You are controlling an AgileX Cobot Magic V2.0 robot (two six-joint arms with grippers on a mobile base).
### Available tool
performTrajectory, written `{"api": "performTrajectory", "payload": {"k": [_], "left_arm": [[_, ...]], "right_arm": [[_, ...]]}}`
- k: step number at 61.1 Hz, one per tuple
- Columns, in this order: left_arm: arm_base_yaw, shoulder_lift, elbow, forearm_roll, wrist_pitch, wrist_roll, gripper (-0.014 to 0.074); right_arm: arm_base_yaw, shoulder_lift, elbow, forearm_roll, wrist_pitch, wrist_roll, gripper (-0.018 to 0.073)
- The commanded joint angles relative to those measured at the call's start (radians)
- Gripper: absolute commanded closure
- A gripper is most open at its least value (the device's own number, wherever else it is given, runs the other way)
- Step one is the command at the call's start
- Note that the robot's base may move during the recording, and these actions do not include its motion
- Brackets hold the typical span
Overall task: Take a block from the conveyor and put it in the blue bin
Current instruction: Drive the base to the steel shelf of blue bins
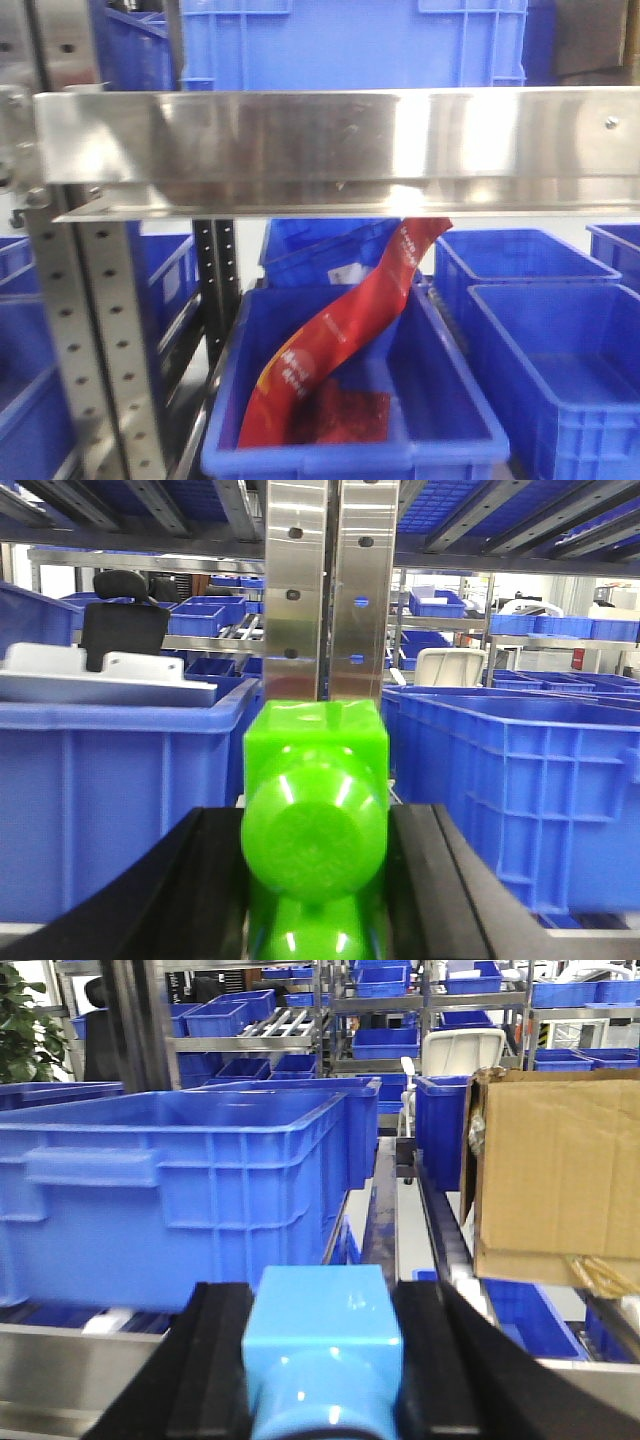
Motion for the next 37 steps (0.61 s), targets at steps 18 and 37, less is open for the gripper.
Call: {"api": "performTrajectory", "payload": {"k": [18,37], "left_arm": [[0.002,-0.005,0.001,-0.007,-0.017,0.004,0.0707],[0.002,-0.005,0.001,-0.007,-0.017,0.004,0.0707]], "right_arm": [[0.0,-0.002,0.002,-0.009,-0.022,-0.003,0.0721],[0.0,-0.002,0.002,-0.009,-0.022,-0.003,0.0721]]}}
